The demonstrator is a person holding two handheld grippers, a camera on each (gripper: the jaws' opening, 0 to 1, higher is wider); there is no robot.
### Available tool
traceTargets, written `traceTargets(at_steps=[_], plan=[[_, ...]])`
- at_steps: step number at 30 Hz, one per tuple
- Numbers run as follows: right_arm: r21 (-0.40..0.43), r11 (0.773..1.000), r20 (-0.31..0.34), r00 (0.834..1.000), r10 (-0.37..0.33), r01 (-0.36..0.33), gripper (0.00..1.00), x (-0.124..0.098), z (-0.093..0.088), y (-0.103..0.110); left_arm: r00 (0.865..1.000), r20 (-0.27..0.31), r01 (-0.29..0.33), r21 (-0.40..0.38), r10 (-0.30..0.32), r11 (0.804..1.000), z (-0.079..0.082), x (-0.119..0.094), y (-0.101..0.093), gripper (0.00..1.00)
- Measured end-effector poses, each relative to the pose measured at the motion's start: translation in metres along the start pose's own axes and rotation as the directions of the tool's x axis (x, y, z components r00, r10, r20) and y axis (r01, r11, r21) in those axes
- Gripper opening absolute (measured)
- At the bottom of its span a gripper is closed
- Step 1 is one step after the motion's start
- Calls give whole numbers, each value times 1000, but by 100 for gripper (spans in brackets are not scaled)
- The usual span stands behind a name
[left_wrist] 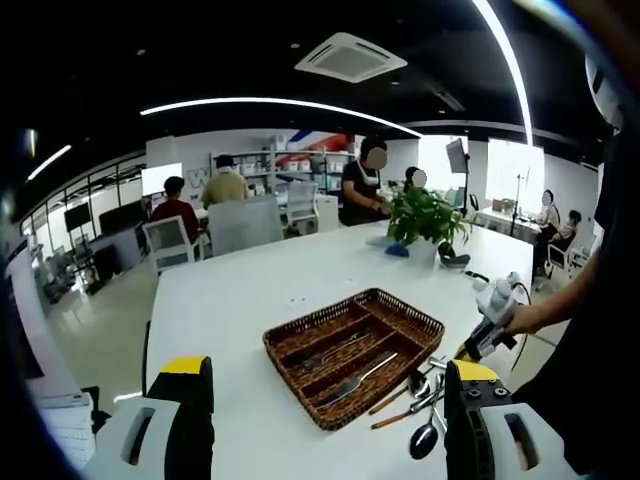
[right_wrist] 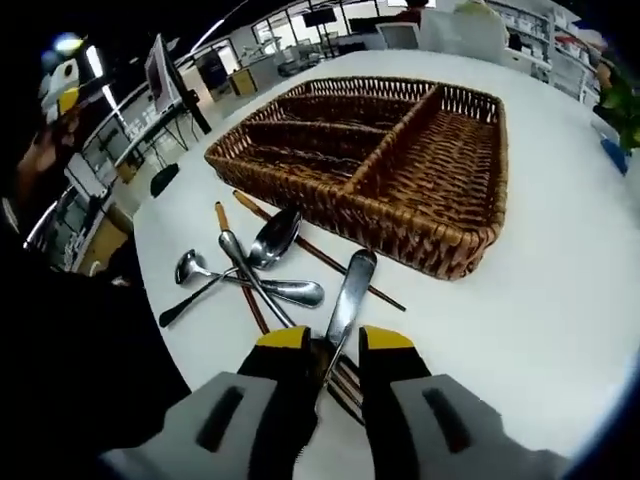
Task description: Arrange the knives, forks, and spoons in their matching storage slots by inserting each utensil handle-first until every utensil is classified and aligned in the correct compartment
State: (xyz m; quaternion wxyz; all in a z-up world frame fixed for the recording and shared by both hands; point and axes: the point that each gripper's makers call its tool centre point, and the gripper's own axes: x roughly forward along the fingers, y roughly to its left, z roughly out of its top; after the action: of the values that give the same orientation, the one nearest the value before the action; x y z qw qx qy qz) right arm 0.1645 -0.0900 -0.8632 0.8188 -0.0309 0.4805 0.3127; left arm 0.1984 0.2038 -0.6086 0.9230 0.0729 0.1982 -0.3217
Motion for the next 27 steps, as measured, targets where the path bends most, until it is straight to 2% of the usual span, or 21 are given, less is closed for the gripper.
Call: traceTargets(at_steps=[1, 3, 6, 7, 12, 13, 14, 15, 17, 20, 27], plan=[[1, 1000, -24, 1000, -19, 19, 20, 1, -4, -2, 1000, 1, 0, 0, 0, 1000, 0, 0, 1, 100], [-9, 1000, -25, 999, -30, 30, 17, 3, -4, -2, 1000, 1, 1, -2, -1, 1000, 0, 1, 2, 100], [-26, 994, -27, 994, -106, 106, 15, 4, -2, -7, 1000, -3, 2, 0, -2, 1000, -1, 2, 3, 100], [-53, 990, -45, 990, -133, 131, 14, 4, -3, -10, 1000, -3, 2, 0, -2, 1000, -1, 2, 3, 100], [-74, 986, -50, 987, -153, 149, 18, 12, 3, 1, 1000, -5, 1, -2, -1, 1000, 0, 2, 5, 100], [-73, 986, -47, 987, -156, 152, 16, 13, 3, 2, 1000, -6, 1, -3, -1, 1000, -1, 2, 6, 100], [-144, 969, -50, 976, -211, 202, 10, 12, 3, -8, 1000, -7, 1, -2, -1, 1000, -2, 2, 7, 100], [-160, 967, -64, 976, -209, 197, 10, 12, -1, -7, 1000, -9, 1, -3, -1, 1000, -3, 2, 9, 100], [-93, 977, -37, 980, -196, 192, 8, 19, 3, -4, 1000, -11, 2, -5, -2, 1000, -4, 2, 11, 100], [-78, 977, -13, 980, -198, 196, 6, 18, 7, -6, 1000, -11, 5, -8, -5, 1000, -5, 2, 11, 100], [-89, 976, 0, 980, -198, 198, 4, 17, 11, -6, 1000, -15, 11, -11, -11, 1000, -7, 1, 16, 100]])
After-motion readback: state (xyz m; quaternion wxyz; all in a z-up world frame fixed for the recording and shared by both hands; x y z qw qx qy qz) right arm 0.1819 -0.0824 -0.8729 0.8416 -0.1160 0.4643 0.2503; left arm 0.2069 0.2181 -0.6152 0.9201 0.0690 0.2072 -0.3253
